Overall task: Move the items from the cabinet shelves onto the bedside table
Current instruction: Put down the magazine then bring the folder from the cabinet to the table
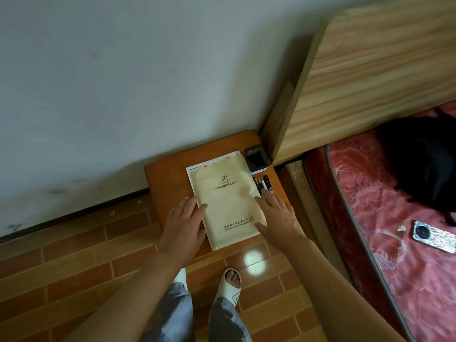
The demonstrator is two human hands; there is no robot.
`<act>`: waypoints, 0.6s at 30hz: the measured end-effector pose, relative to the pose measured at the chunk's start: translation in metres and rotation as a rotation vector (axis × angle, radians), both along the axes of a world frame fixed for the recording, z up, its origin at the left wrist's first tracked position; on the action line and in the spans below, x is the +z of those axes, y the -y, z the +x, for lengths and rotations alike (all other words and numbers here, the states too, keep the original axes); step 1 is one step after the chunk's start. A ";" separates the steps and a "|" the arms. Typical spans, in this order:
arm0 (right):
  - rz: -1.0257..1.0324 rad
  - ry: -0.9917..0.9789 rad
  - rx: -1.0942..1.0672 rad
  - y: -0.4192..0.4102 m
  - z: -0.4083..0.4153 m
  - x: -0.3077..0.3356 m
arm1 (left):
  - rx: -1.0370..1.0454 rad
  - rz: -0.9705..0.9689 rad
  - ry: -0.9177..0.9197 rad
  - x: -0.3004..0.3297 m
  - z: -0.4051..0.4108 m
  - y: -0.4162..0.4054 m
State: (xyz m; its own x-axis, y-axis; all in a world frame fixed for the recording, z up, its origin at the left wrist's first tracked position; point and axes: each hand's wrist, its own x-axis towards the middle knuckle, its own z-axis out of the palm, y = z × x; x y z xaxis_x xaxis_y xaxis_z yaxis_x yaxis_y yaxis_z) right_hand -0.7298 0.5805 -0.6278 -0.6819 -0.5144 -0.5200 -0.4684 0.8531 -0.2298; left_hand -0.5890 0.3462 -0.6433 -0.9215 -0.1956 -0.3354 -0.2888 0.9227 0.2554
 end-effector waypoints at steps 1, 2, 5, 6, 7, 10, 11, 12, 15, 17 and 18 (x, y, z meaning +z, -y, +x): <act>-0.007 0.016 -0.014 0.001 0.002 0.014 | 0.023 -0.001 -0.021 0.016 0.000 0.001; -0.020 0.029 -0.029 0.002 0.005 0.028 | 0.042 -0.005 -0.047 0.033 0.000 0.002; -0.055 0.021 -0.036 0.006 0.011 0.074 | 0.098 -0.042 -0.104 0.085 0.002 0.005; -0.066 0.018 -0.035 0.007 0.014 0.091 | 0.116 -0.048 -0.105 0.103 0.004 0.006; -0.077 0.015 -0.037 0.008 0.017 0.108 | 0.135 -0.056 -0.103 0.121 0.007 0.006; -0.119 -0.004 -0.045 0.011 0.023 0.156 | 0.190 -0.087 -0.146 0.173 0.020 0.008; -0.136 -0.012 -0.050 0.012 0.024 0.172 | 0.210 -0.092 -0.156 0.189 0.024 0.009; -0.155 -0.020 -0.058 0.013 0.026 0.188 | 0.230 -0.096 -0.161 0.205 0.029 0.008; -0.208 -0.050 -0.076 0.021 0.034 0.230 | 0.280 -0.118 -0.184 0.247 0.042 0.008; -0.238 -0.083 -0.050 0.030 0.040 0.256 | 0.306 -0.118 -0.212 0.275 0.053 0.011; -0.262 -0.107 -0.030 0.034 0.044 0.268 | 0.313 -0.128 -0.231 0.287 0.060 0.013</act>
